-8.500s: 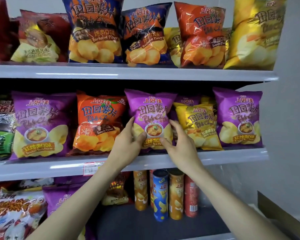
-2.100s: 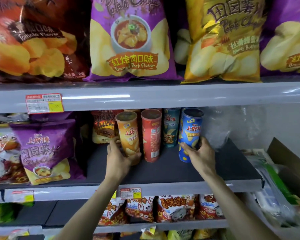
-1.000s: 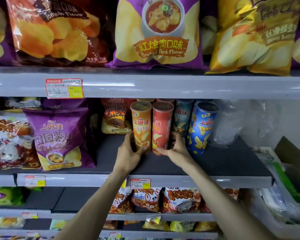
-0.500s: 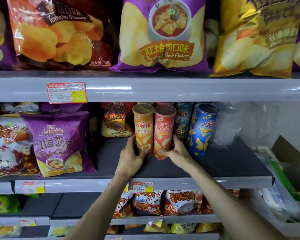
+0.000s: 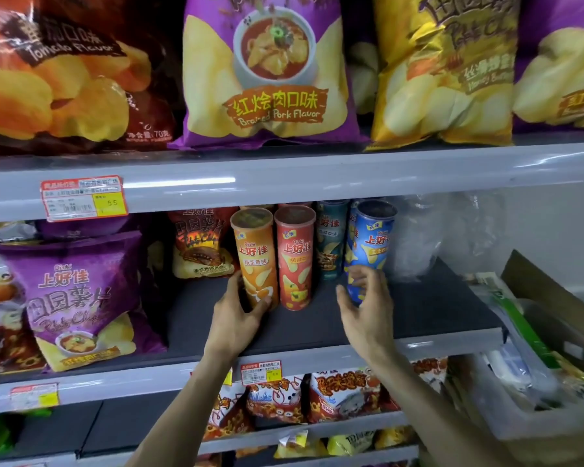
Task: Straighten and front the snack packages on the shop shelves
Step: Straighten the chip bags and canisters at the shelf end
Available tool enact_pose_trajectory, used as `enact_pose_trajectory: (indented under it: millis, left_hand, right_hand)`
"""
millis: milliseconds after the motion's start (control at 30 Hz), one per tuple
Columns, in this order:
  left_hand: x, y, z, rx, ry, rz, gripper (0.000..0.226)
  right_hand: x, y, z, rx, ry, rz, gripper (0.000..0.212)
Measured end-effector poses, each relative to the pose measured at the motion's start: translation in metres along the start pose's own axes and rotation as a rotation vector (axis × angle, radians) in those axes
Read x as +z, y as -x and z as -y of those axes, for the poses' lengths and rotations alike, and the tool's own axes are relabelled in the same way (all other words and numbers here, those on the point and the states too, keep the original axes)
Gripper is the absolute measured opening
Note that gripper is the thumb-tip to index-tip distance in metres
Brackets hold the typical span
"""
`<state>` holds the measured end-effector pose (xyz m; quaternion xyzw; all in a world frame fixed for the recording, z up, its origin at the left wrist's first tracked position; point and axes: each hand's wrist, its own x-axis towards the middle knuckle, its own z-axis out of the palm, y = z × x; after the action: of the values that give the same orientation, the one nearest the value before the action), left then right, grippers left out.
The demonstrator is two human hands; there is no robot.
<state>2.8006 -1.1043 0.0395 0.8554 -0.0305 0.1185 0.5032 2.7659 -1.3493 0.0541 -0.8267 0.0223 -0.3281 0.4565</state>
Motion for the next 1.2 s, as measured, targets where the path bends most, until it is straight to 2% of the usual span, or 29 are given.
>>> enact_pose_trajectory:
  millis: [67, 167, 233, 367, 533, 800, 967, 1100, 1200]
  left_hand:
    - [0.001, 0.000, 0.001, -0.001, -0.018, -0.002, 0.071]
    - [0.002, -0.001, 0.001, -0.001, -0.035, -0.005, 0.070]
    - [0.002, -0.001, 0.000, -0.003, -0.040, -0.009, 0.069]
    - [0.002, -0.001, 0.000, -0.014, -0.056, -0.019, 0.067]
    - [0.000, -0.001, -0.004, -0.026, -0.054, -0.017, 0.072]
    - [-0.006, 0.004, -0.013, -0.023, -0.048, 0.043, 0.073]
    - [-0.008, 0.003, -0.015, -0.038, -0.073, 0.080, 0.075]
    - [-0.010, 0.000, -0.011, -0.037, -0.174, 0.166, 0.062]
    - [-0.011, 0.002, -0.003, -0.020, -0.312, 0.238, 0.047]
  right_hand:
    - [-0.012, -0.007, -0.012, 0.055, 0.012, -0.149, 0.054]
    - [-0.017, -0.027, -0.036, 0.214, 0.020, -0.063, 0.081]
    - [-0.016, -0.036, -0.044, 0.289, 0.005, 0.039, 0.074]
    - [-0.013, -0.046, -0.047, 0.383, 0.042, 0.113, 0.054]
    - [-0.015, -0.057, -0.049, 0.382, 0.054, 0.228, 0.048]
    - [-0.021, -0.055, -0.040, 0.360, 0.080, 0.255, 0.050]
    - [-0.028, -0.037, -0.015, 0.434, 0.094, 0.298, 0.066]
    - [-0.042, -0.013, 0.015, 0.381, 0.263, 0.338, 0.081]
    - [-0.053, 0.006, 0.044, 0.336, 0.418, 0.467, 0.076]
